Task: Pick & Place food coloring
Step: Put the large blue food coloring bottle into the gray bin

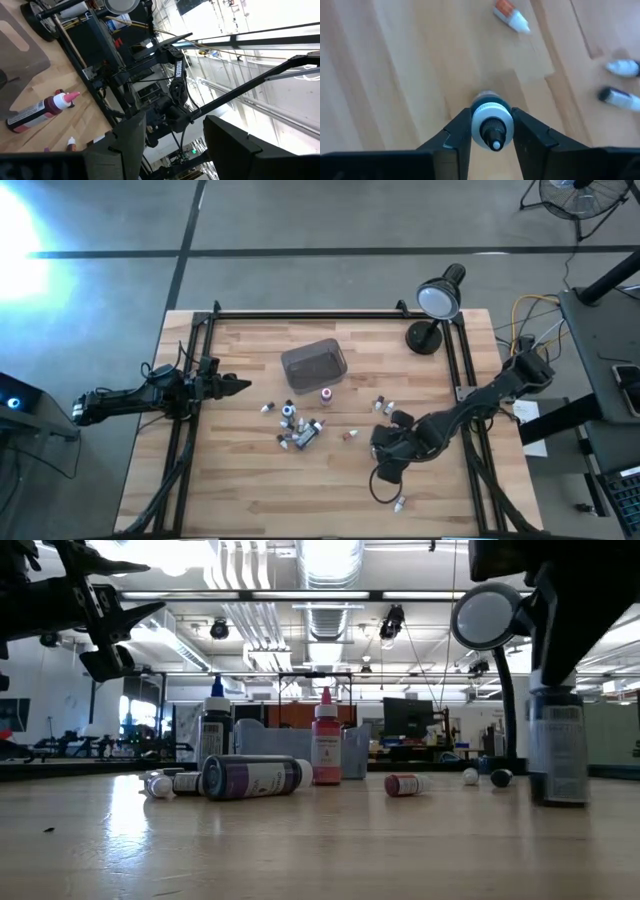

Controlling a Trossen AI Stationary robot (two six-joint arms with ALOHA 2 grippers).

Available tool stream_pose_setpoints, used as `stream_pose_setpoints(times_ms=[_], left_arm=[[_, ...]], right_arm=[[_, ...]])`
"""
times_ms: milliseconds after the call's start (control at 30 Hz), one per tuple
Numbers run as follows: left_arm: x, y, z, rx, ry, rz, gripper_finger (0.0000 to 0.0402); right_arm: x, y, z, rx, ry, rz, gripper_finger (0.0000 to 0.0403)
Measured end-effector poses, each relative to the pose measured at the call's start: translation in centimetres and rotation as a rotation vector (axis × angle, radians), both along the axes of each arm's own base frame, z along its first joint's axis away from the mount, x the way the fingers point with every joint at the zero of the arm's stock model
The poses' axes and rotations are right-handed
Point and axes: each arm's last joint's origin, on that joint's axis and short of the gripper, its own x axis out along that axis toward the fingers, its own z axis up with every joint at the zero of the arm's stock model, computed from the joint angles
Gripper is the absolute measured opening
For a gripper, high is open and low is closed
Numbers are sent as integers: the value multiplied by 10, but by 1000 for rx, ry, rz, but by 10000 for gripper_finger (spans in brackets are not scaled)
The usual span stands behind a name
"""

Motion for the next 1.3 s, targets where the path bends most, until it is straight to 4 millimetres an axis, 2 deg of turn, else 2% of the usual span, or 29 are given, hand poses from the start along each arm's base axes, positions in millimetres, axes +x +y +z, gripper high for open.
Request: stream_pose_setpoints(times_ms=[133, 233, 467, 567, 767, 900, 1033, 1133, 1300], left_arm=[[0, 0, 0, 0, 0, 1, 177], [0, 0, 0, 1, -1, 2, 177], [0, 0, 0, 0, -1, 2, 177], [0, 0, 0, -1, -2, 1, 177], [0, 0, 0, -24, -2, -4, 177], [0, 0, 0, -36, -2, -8, 177], [0, 0, -1, -40, 8, -8, 177], [1, 0, -4, -44, 40, -11, 177], [1, -1, -10, -51, 104, -30, 177]], right_arm=[[2, -13, 12, -19, 1, -46, 105], [11, -32, 38, -46, -99, -94, 105], [46, -96, 93, -197, -262, -83, 105], [67, -124, 103, -276, -263, -29, 107], [108, -178, 95, -292, -193, 35, 108], [129, -202, 76, -285, -120, 26, 108], [144, -214, 65, -242, -107, 23, 108], [154, -216, 50, -235, -69, 37, 110], [160, -215, 31, -208, -27, 24, 138]])
